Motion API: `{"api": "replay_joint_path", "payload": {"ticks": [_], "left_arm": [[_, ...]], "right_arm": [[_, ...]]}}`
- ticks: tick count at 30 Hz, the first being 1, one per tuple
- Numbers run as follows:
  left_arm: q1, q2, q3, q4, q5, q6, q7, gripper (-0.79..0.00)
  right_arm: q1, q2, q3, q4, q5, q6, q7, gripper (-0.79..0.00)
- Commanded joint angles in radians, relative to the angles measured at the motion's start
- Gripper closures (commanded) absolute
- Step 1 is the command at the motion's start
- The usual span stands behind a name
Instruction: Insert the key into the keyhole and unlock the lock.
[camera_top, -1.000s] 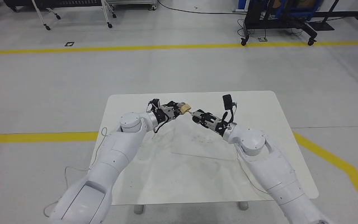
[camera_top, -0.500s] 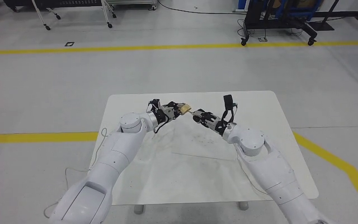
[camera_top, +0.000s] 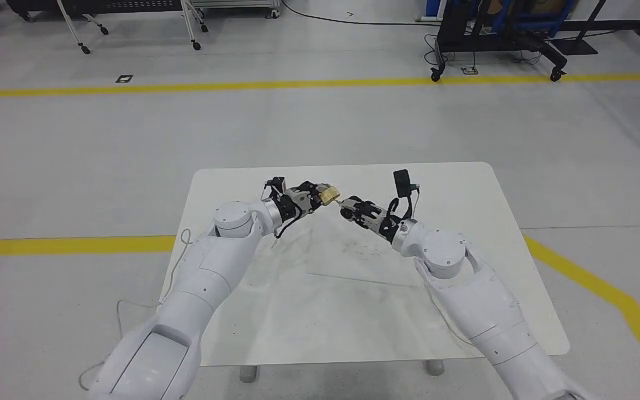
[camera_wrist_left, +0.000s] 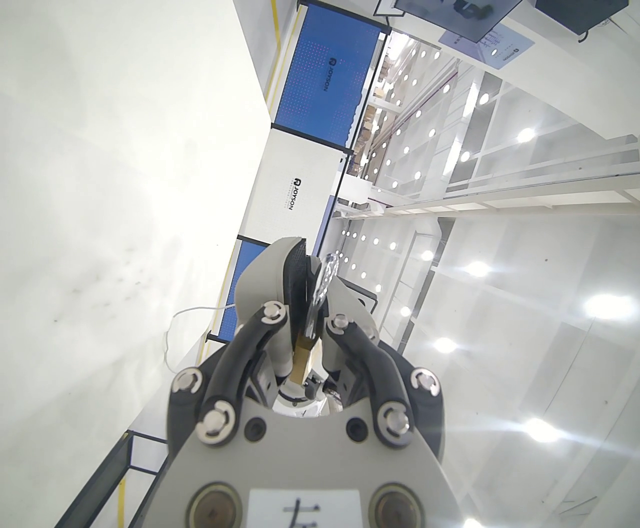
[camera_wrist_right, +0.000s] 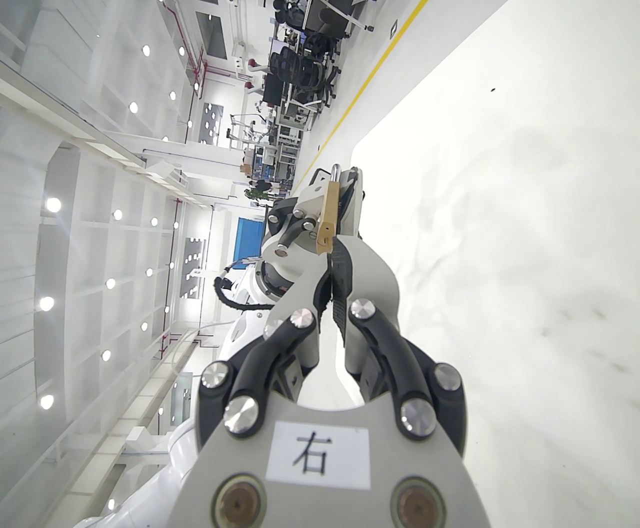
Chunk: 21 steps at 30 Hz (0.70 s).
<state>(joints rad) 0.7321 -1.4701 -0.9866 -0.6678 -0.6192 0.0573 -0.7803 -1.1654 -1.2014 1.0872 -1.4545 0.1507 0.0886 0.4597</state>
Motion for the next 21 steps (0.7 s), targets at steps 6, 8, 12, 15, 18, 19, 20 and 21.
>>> {"api": "replay_joint_path", "payload": {"ticks": [6, 8, 12, 15, 18, 19, 20, 21], "left_arm": [[0.002, -0.002, -0.004, -0.003, 0.010, 0.000, 0.012, 0.000], [0.003, -0.002, -0.005, -0.004, 0.013, 0.001, 0.015, 0.000], [0.004, -0.003, -0.007, -0.005, 0.019, 0.003, 0.016, 0.000], [0.004, -0.003, -0.009, -0.006, 0.022, 0.003, 0.013, 0.000], [0.004, -0.004, -0.010, -0.006, 0.026, 0.003, 0.011, 0.000], [0.004, -0.004, -0.011, -0.005, 0.026, 0.003, 0.009, 0.000], [0.004, -0.004, -0.011, -0.005, 0.027, 0.003, 0.009, 0.000], [0.004, -0.005, -0.012, -0.005, 0.028, 0.005, 0.007, 0.000]], "right_arm": [[0.000, -0.006, -0.014, -0.003, -0.012, 0.005, -0.008, 0.000], [0.000, -0.008, -0.017, -0.001, -0.017, 0.006, -0.014, 0.000], [0.001, -0.012, -0.023, 0.004, -0.020, 0.005, -0.023, 0.000], [0.003, -0.014, -0.023, 0.009, -0.020, 0.006, -0.030, 0.000], [0.006, -0.017, -0.022, 0.012, -0.020, 0.004, -0.042, 0.000], [0.007, -0.018, -0.022, 0.013, -0.023, 0.003, -0.046, 0.000], [0.008, -0.018, -0.022, 0.014, -0.025, 0.003, -0.051, 0.000], [0.008, -0.019, -0.022, 0.015, -0.026, 0.004, -0.053, 0.000]]}}
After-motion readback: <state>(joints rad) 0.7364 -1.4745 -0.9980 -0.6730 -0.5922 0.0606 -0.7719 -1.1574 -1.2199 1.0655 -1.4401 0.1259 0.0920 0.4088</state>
